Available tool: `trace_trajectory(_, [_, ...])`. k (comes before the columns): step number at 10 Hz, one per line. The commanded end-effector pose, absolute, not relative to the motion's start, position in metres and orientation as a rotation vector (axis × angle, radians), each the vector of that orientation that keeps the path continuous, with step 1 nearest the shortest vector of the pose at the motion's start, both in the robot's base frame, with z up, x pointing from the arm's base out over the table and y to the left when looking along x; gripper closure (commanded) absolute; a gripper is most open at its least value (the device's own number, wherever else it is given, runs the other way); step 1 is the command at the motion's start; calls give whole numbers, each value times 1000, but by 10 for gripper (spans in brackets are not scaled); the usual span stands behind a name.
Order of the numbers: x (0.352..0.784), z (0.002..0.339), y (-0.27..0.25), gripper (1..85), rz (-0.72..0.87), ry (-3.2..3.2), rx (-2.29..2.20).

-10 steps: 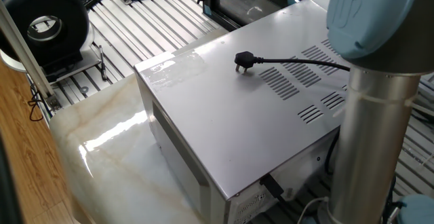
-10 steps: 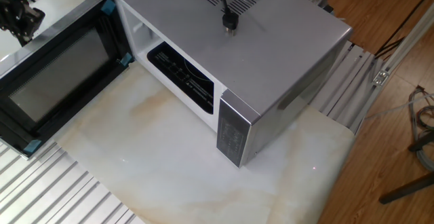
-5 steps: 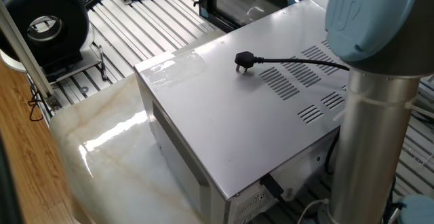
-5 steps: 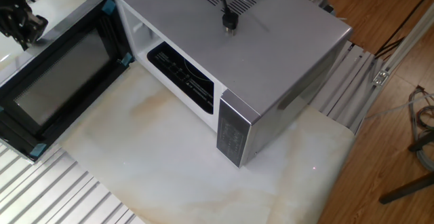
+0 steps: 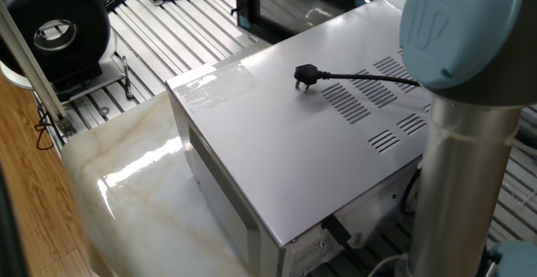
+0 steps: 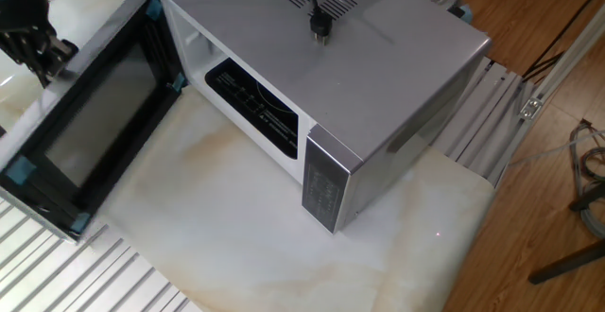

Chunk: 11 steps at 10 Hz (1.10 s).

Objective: Close the microwave door

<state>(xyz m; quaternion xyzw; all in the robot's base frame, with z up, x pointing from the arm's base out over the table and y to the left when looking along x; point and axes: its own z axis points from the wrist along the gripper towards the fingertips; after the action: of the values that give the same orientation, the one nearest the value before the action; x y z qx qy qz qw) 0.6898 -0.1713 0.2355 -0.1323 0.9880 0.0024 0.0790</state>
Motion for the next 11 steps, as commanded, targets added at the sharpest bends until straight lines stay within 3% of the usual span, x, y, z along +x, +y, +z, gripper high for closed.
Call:
trace_trajectory(1, [692, 241, -143, 847, -23, 2969, -339])
trace_trajectory(8, [690, 251, -82, 847, -40, 3009, -303])
trace_trajectory(11, [676, 240, -63, 847, -33, 3019, -418])
